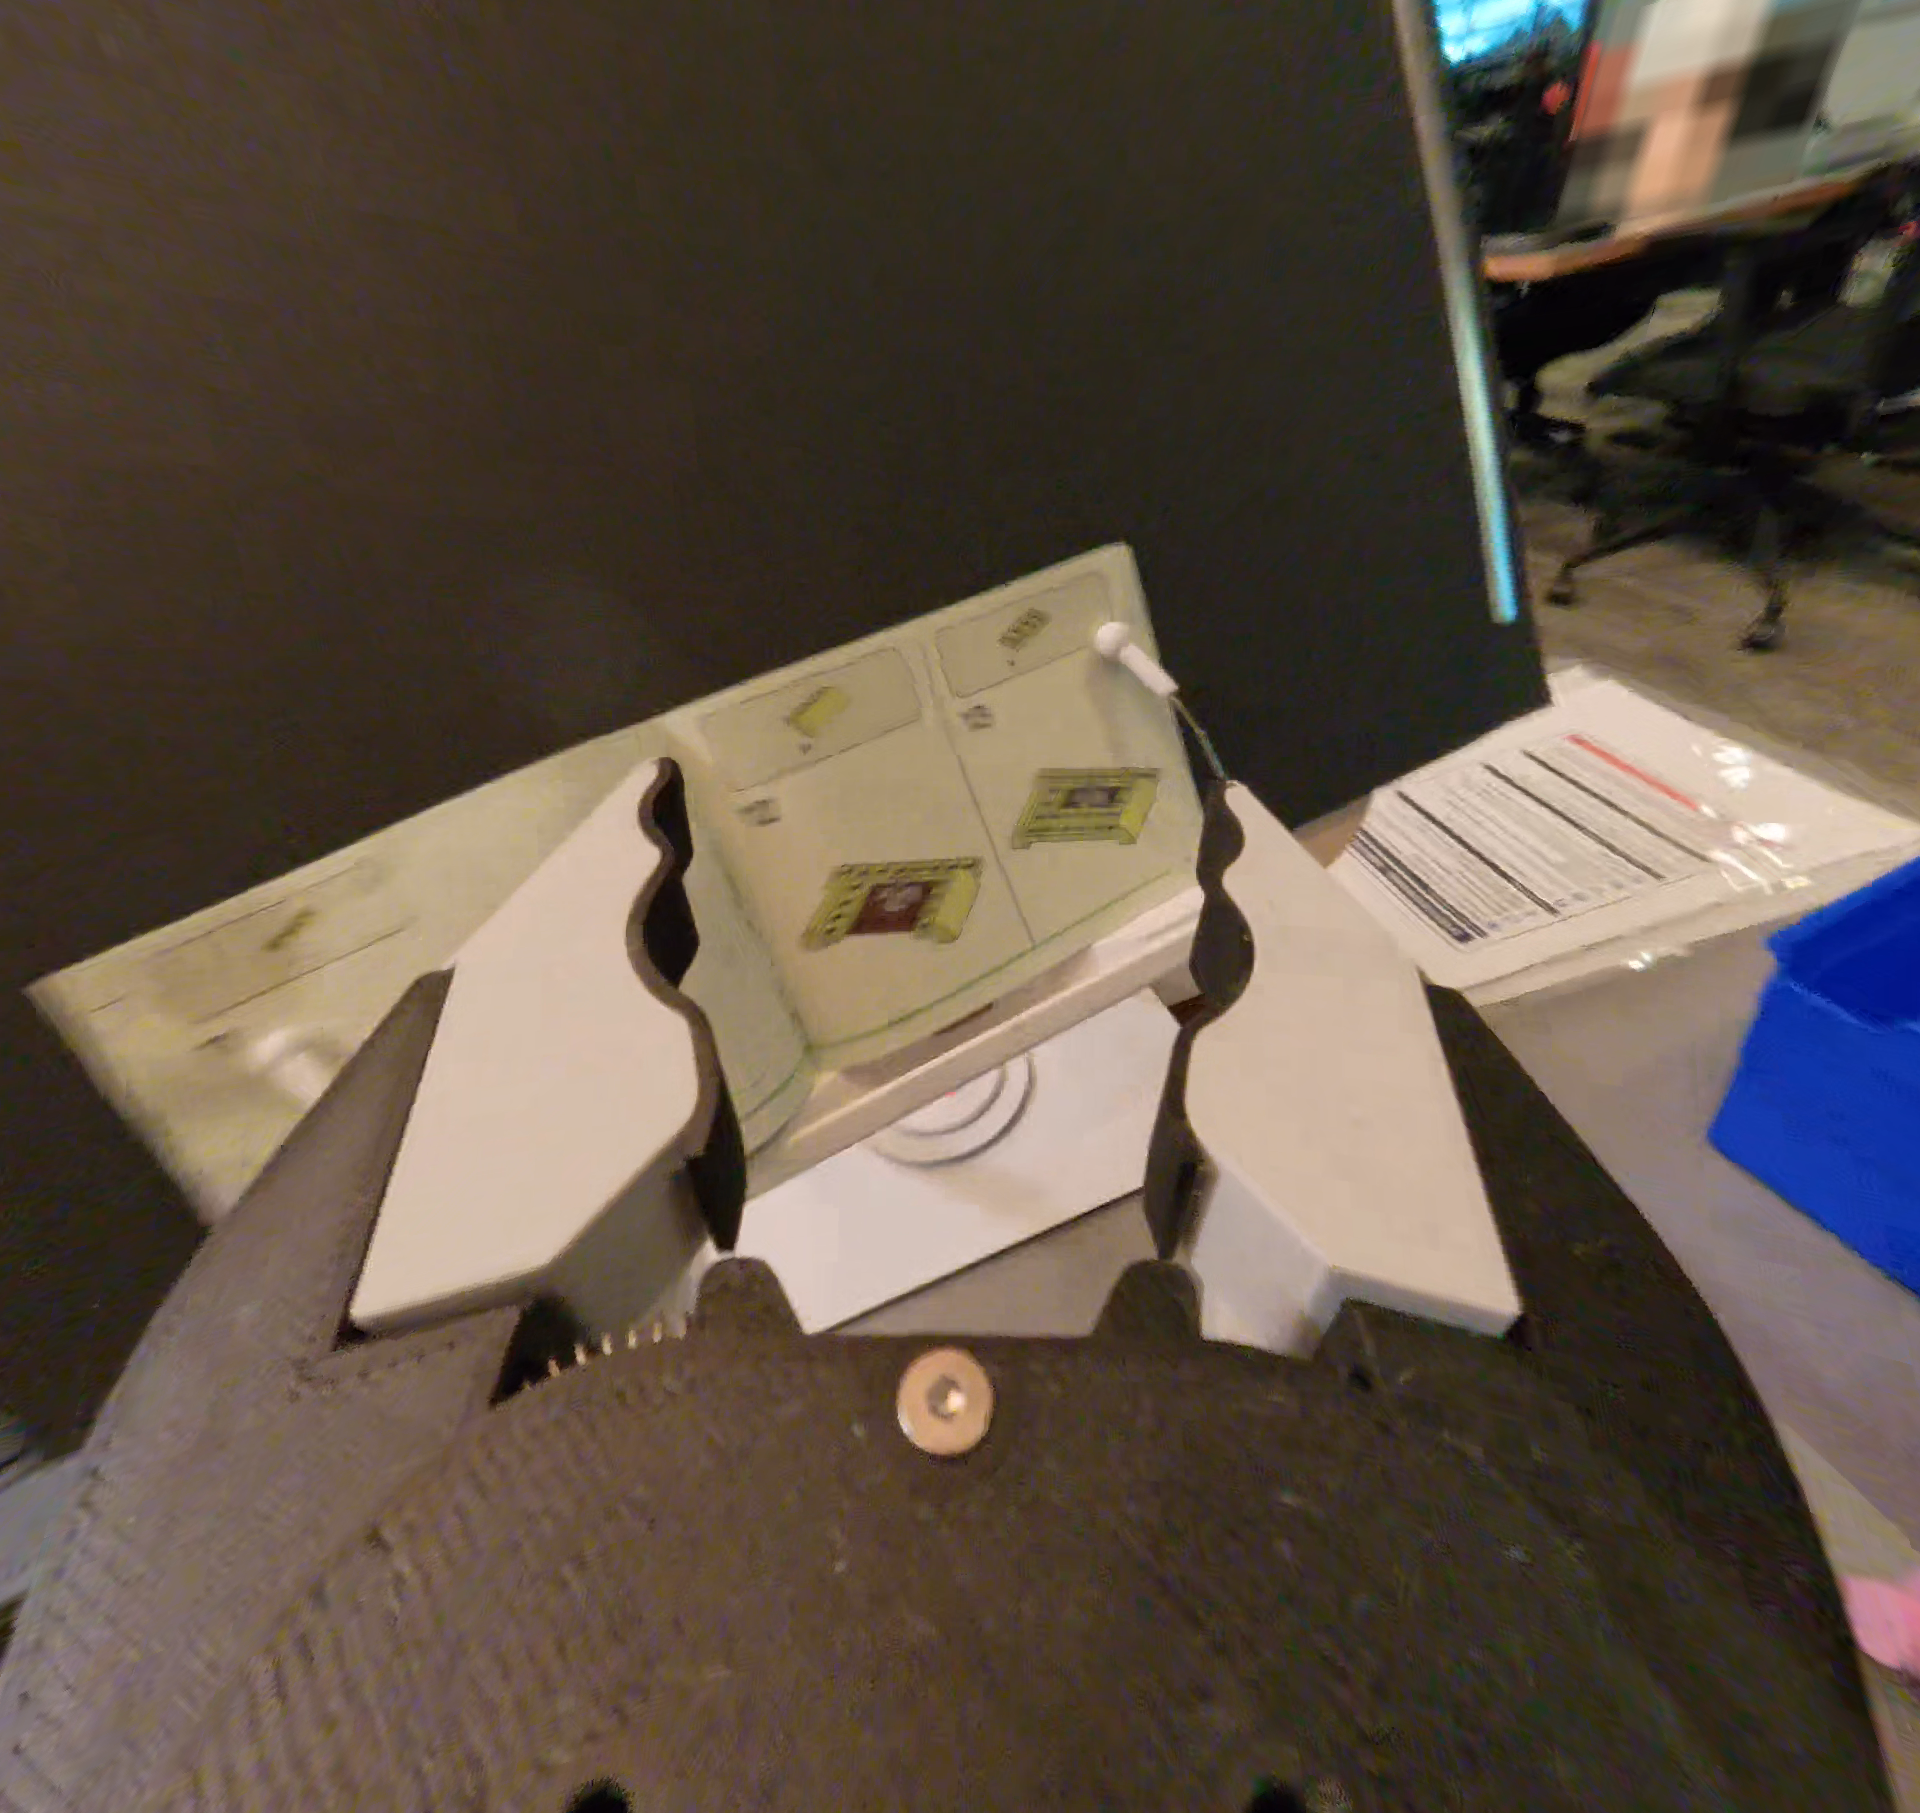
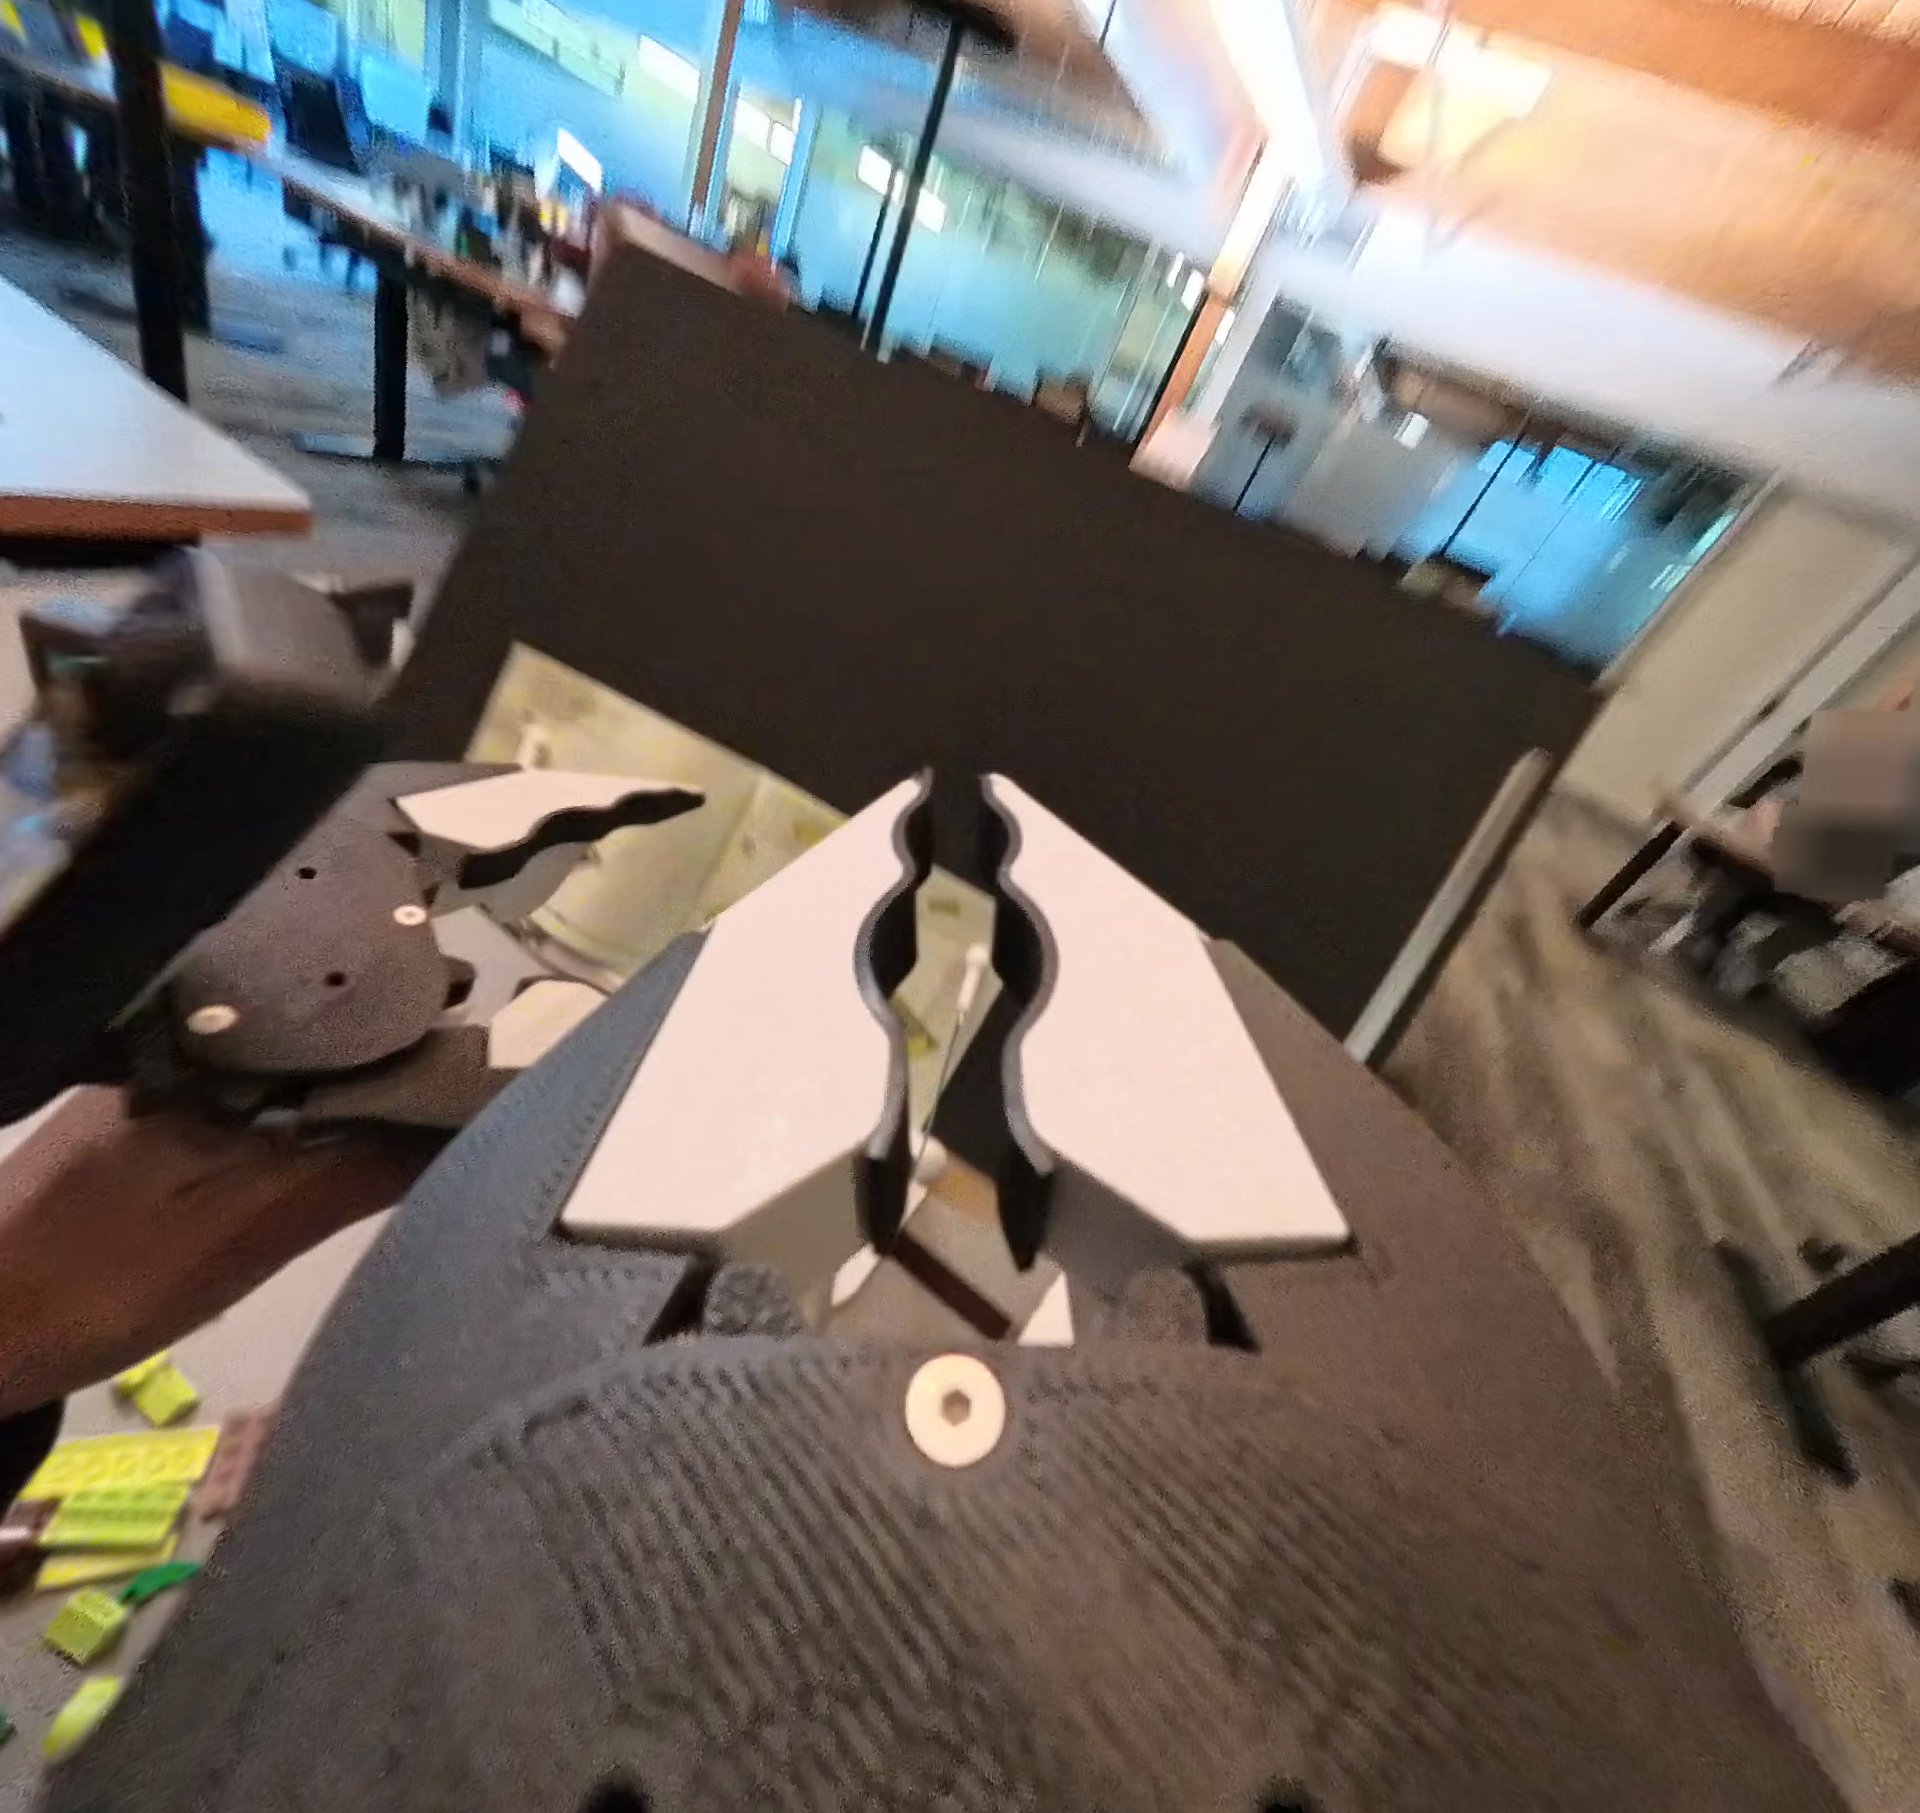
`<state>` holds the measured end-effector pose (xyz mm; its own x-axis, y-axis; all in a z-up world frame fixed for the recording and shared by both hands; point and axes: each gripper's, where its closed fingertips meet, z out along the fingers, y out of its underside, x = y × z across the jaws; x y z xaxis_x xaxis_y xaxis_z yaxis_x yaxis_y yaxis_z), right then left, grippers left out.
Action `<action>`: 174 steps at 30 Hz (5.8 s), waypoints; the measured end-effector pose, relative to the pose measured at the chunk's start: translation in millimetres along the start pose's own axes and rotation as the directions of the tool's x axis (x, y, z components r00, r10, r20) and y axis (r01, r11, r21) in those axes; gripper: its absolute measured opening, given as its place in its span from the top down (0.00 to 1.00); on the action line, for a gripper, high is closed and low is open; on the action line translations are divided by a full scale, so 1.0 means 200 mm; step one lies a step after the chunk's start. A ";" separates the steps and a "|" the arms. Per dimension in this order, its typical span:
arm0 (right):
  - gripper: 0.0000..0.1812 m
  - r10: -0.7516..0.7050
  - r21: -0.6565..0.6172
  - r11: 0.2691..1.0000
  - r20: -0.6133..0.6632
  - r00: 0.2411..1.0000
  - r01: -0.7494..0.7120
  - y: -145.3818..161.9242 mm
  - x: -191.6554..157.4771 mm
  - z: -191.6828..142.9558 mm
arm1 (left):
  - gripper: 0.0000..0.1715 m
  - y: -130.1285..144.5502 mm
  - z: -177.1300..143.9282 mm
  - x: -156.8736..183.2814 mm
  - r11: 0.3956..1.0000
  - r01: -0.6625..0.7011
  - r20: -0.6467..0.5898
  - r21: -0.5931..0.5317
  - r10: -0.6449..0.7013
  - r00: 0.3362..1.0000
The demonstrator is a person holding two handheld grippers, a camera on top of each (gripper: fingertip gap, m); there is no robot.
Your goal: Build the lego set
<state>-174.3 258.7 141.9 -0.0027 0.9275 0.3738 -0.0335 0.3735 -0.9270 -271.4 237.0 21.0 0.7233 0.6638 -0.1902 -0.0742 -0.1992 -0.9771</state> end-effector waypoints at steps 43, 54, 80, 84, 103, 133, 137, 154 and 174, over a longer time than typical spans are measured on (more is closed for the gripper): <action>0.99 -0.036 -0.494 0.849 0.298 0.954 0.186 0.96 -0.11 0.42 | 0.38 0.29 0.27 0.00 0.987 -0.147 0.173 -0.057 0.155 0.973; 0.98 -0.107 -0.475 0.840 0.332 0.937 0.264 0.96 -0.14 0.42 | 0.60 0.27 0.23 -0.06 0.998 -0.057 0.140 -0.029 0.061 0.988; 0.70 -0.337 -0.190 0.796 0.649 0.682 0.574 0.37 -0.48 0.58 | 0.72 0.12 -0.41 -0.17 0.903 0.420 -0.620 0.091 -0.278 0.733; 0.72 -0.293 -0.133 0.667 0.858 0.423 0.733 0.46 -0.65 0.63 | 0.71 0.18 -0.39 -0.24 0.926 0.373 -0.567 0.053 -0.279 0.775; 1.00 0.025 -0.412 0.660 0.848 0.529 0.628 0.54 -0.63 0.79 | 0.82 0.42 -0.02 -0.63 0.888 0.443 -0.224 -0.122 -0.459 0.860; 1.00 -0.277 -0.223 0.786 0.707 0.651 0.577 0.46 -0.84 1.08 | 0.97 0.48 -0.13 -0.65 0.927 0.343 -0.156 0.154 -0.320 0.935; 1.00 -0.287 -0.206 0.795 0.701 0.653 0.571 0.45 -0.85 1.08 | 0.98 0.47 -0.14 -0.63 0.938 0.298 -0.141 0.177 -0.276 0.951; 0.97 -0.361 -0.069 0.794 0.746 0.559 0.604 0.42 -0.98 1.04 | 0.99 0.43 -0.11 -0.58 0.980 0.101 -0.084 0.173 -0.088 0.993; 1.00 -0.613 -0.031 0.658 0.558 0.559 0.753 0.61 -0.73 0.83 | 0.99 0.42 -0.12 -0.55 0.982 0.142 -0.134 0.122 -0.125 0.983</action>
<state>-343.5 166.3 -21.7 -0.5382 0.2813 0.7945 0.0071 0.9441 -0.3295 -341.7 129.6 -38.1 0.8122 0.5811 -0.0522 -0.0542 -0.0138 -0.9984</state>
